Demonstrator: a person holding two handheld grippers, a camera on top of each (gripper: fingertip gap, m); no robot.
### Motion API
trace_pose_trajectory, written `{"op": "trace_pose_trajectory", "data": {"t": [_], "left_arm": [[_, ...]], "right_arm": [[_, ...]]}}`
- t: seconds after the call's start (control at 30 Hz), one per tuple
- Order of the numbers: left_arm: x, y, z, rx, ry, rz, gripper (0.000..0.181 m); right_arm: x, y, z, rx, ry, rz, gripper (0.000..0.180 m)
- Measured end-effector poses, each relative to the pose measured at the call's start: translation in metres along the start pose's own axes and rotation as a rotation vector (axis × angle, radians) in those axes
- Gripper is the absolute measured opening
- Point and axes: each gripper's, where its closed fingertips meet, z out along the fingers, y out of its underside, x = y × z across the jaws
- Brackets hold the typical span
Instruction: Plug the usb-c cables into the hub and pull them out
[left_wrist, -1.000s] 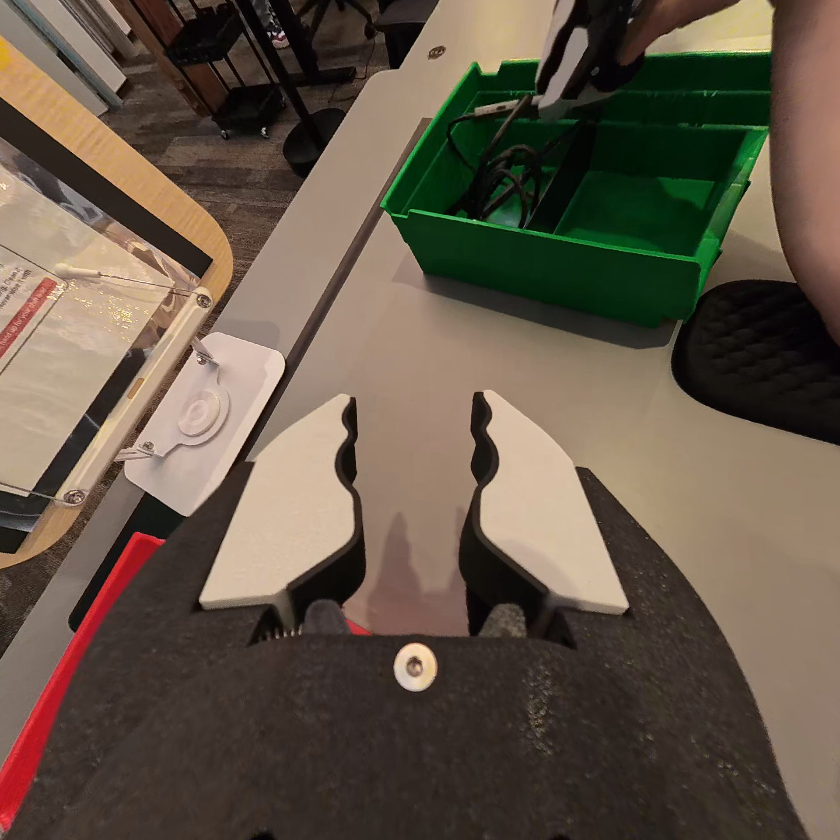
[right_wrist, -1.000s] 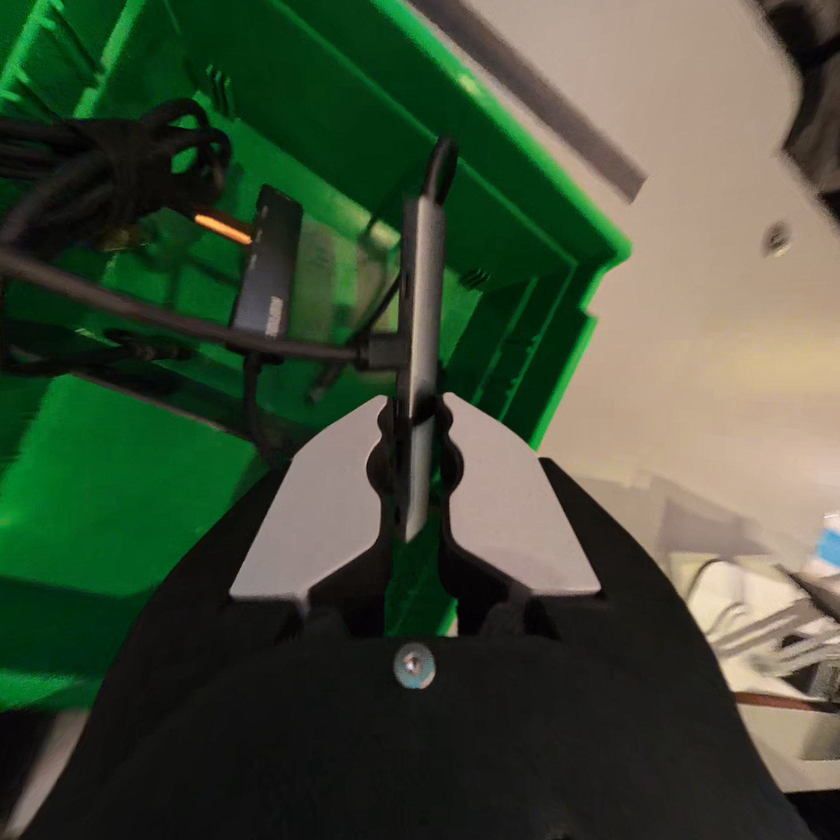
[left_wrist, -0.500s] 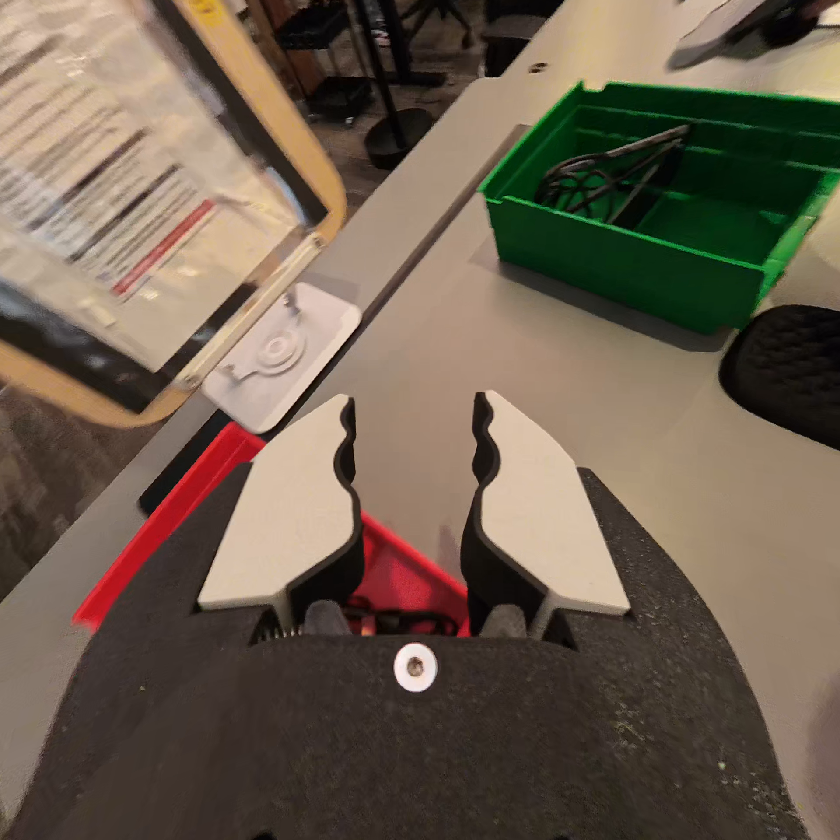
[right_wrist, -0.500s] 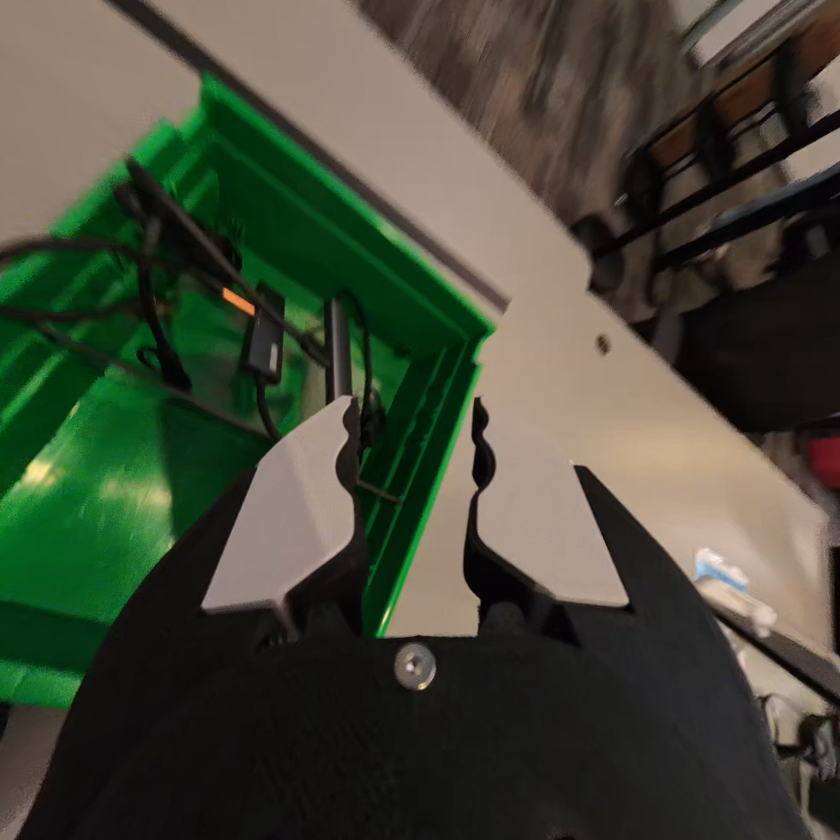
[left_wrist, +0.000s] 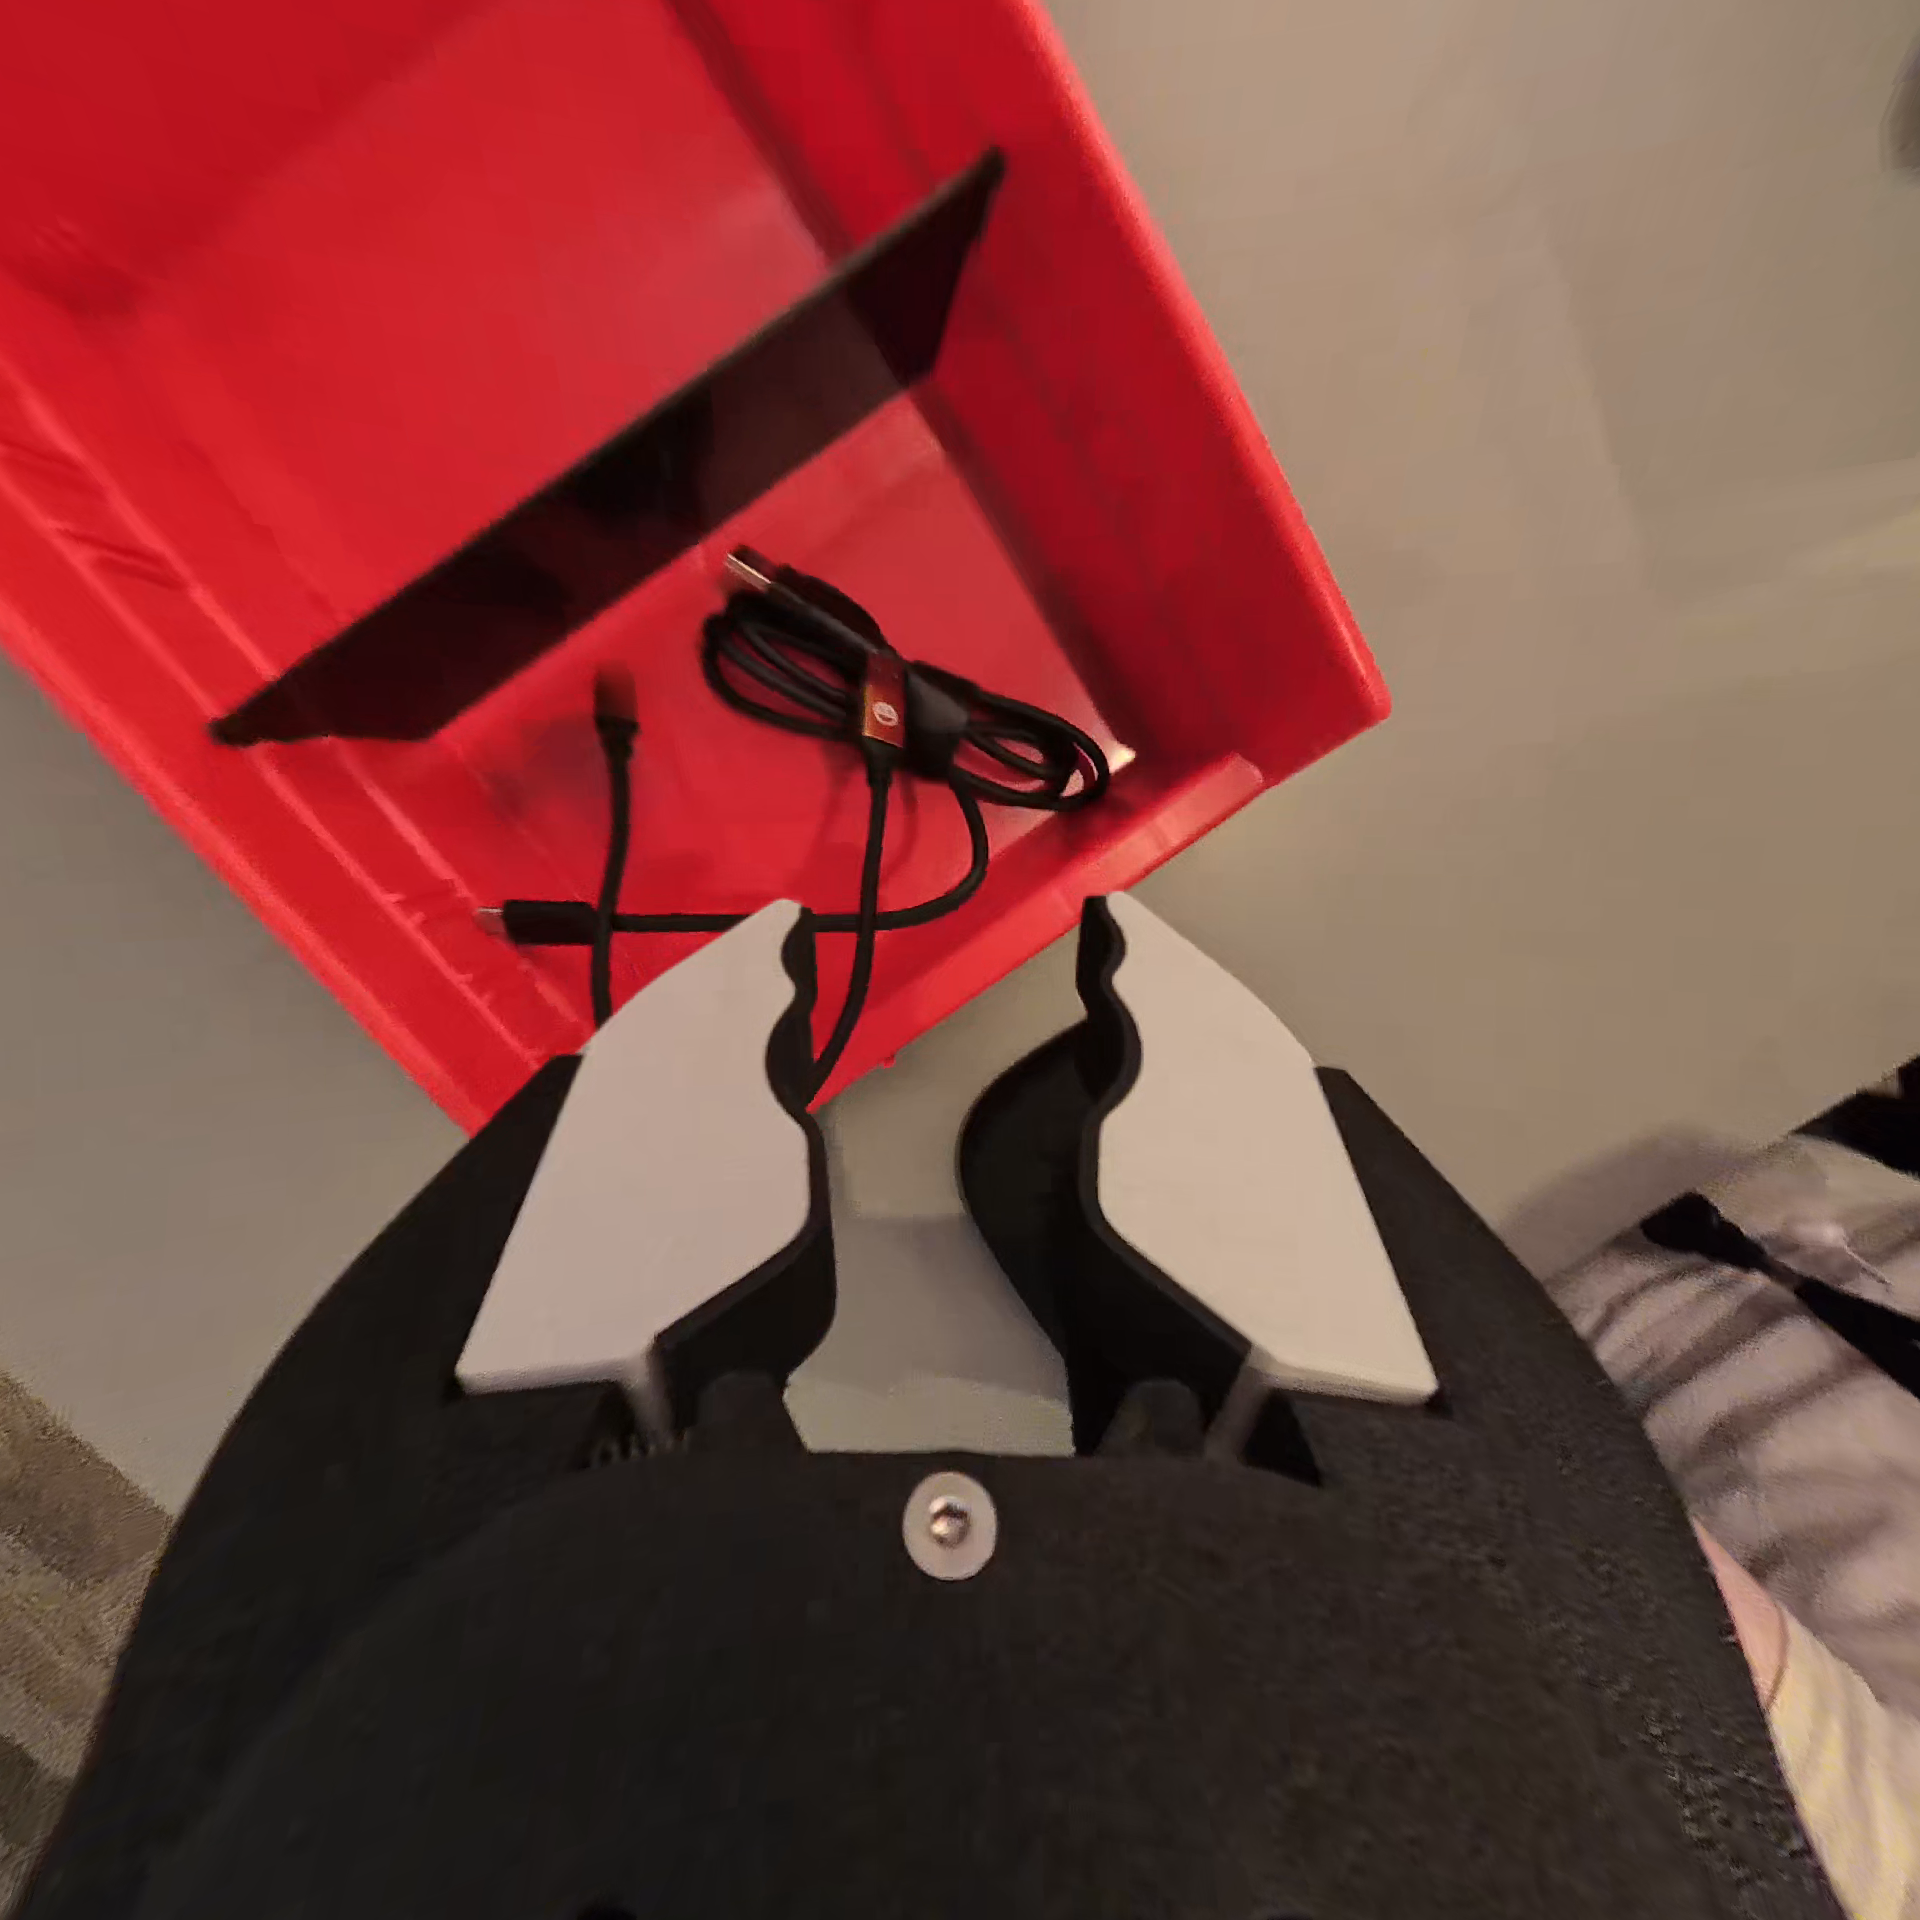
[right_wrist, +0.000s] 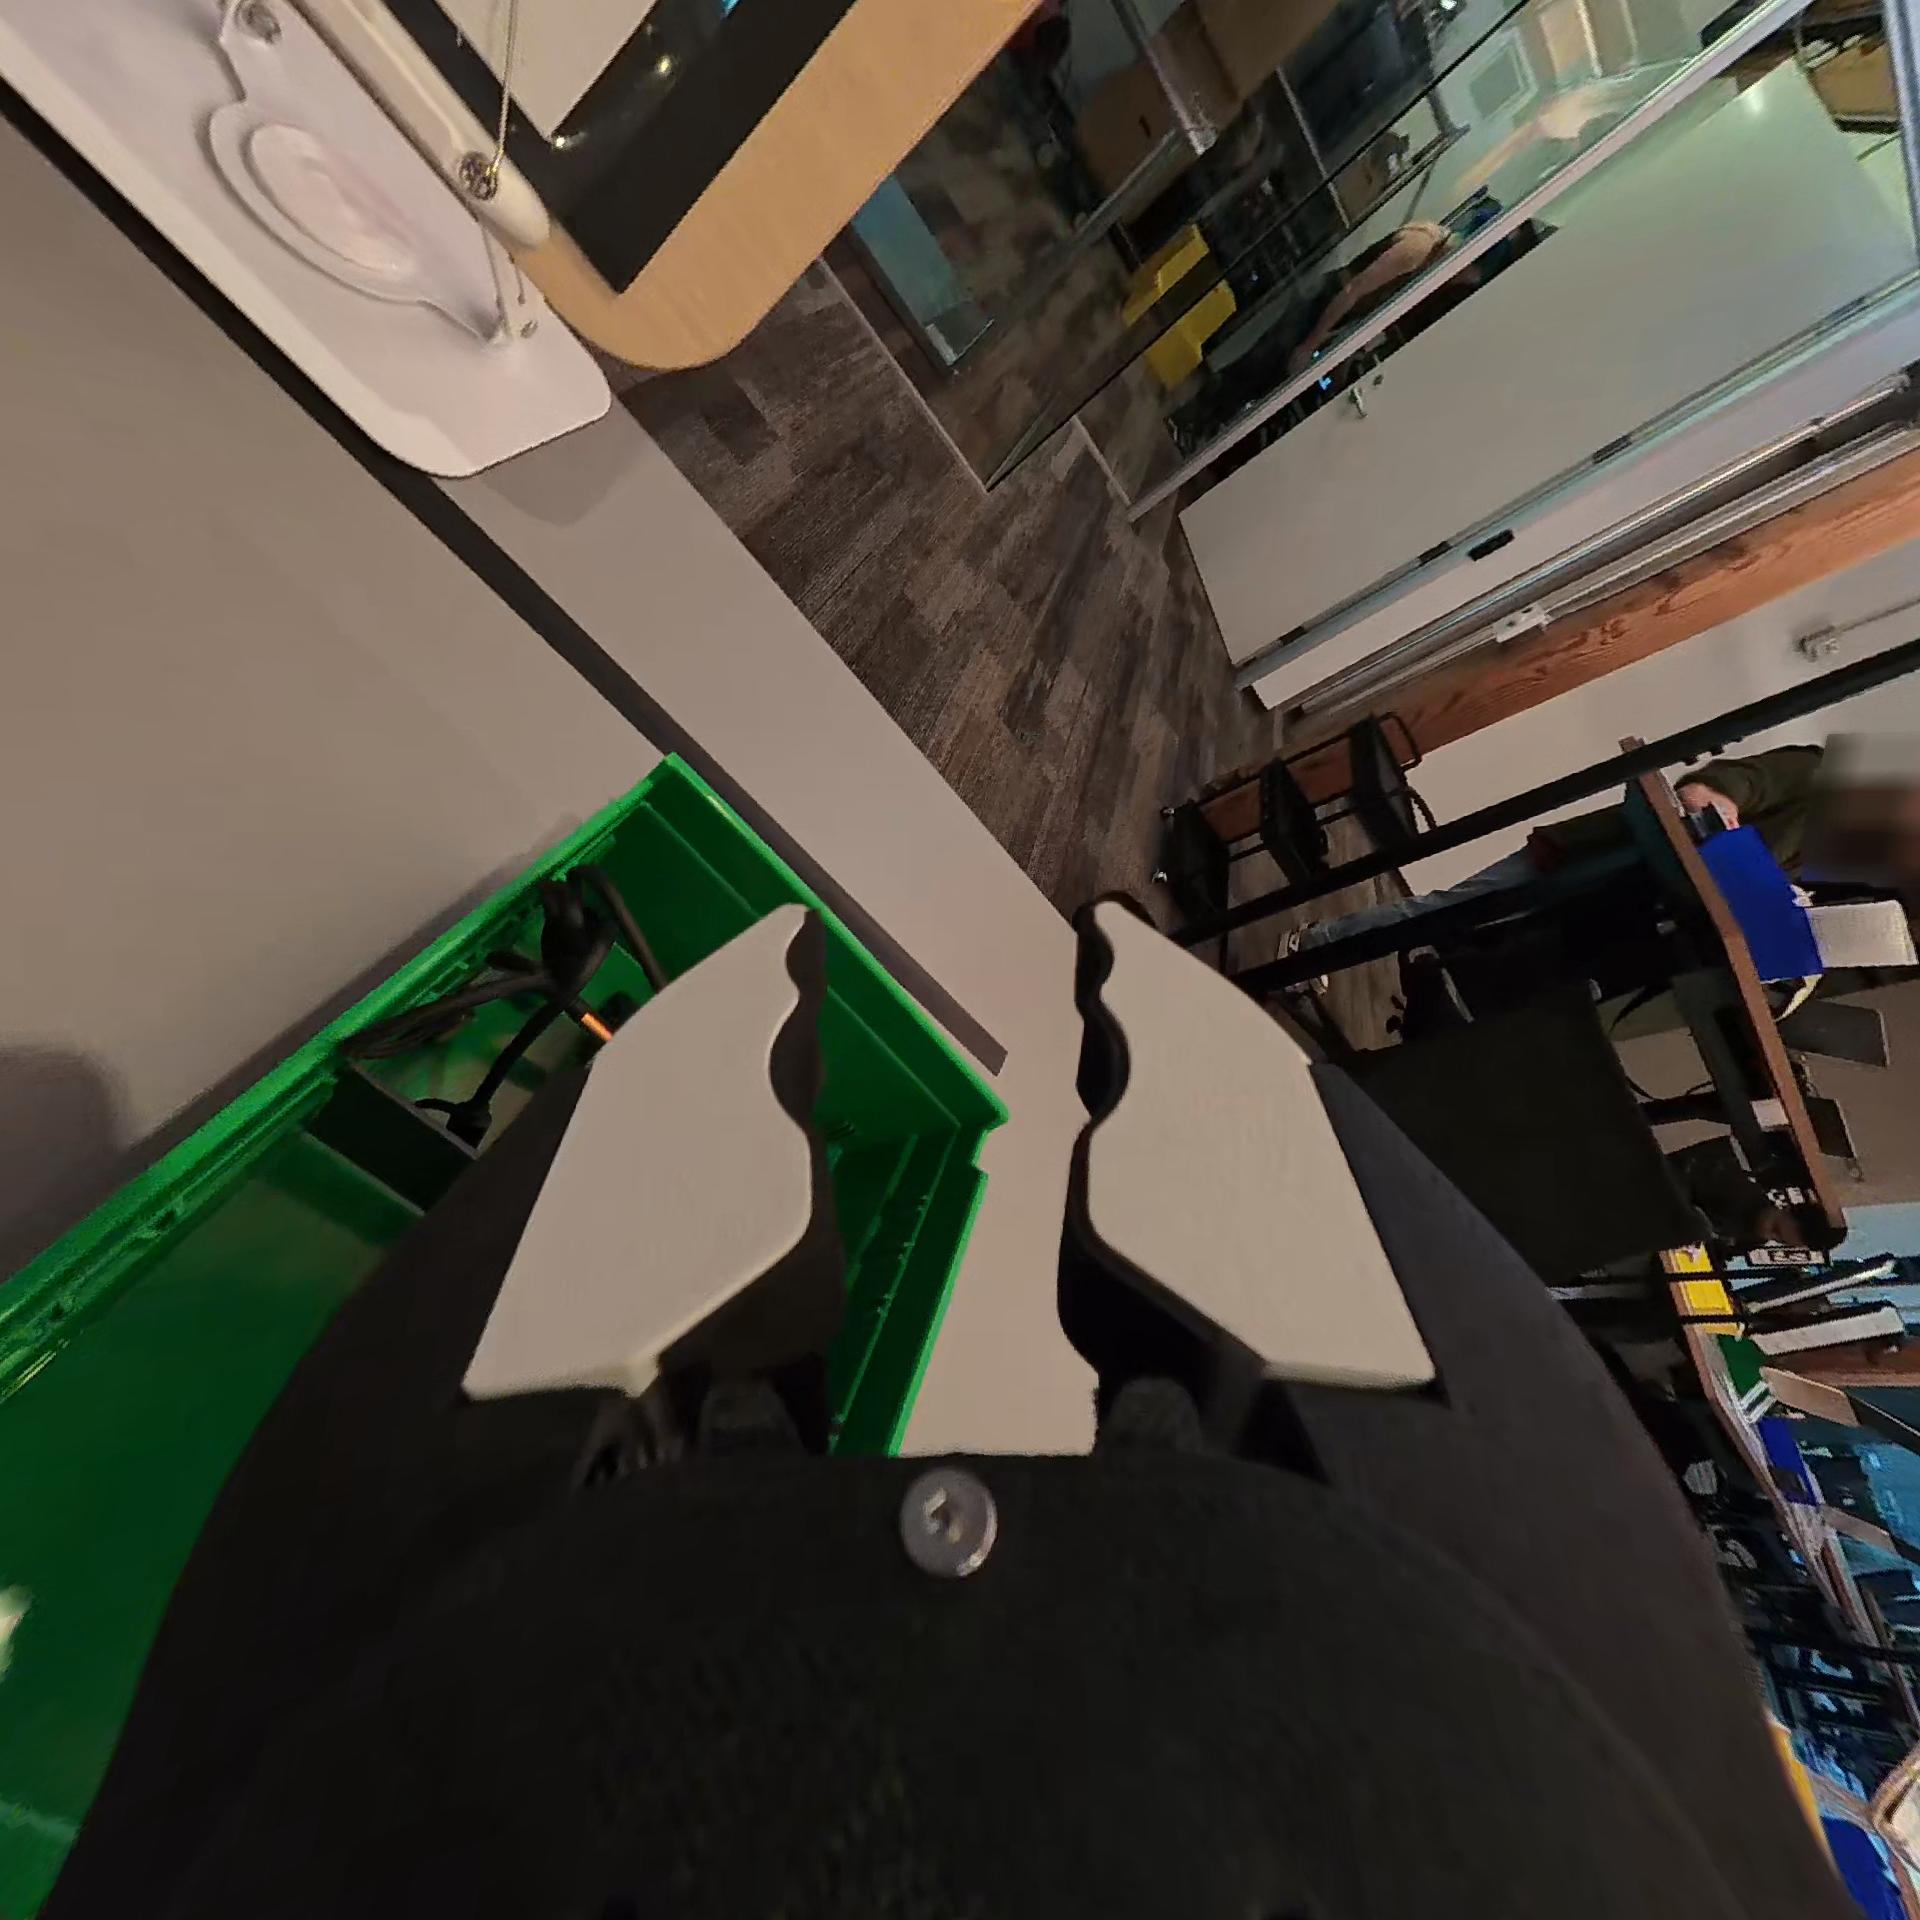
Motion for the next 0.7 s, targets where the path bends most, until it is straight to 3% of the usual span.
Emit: {"op": "trace_pose_trajectory", "data": {"t": [0.3,0.7], "left_arm": [[-0.006,0.017,0.050,-0.266,0.024,0.071,0.047],[-0.034,0.036,0.075,-0.406,-0.014,0.001,0.032]], "right_arm": [[-0.008,0.009,0.008,-0.045,-0.042,-0.013,0.047],[-0.015,0.010,0.009,-0.043,-0.077,-0.033,0.045]]}}
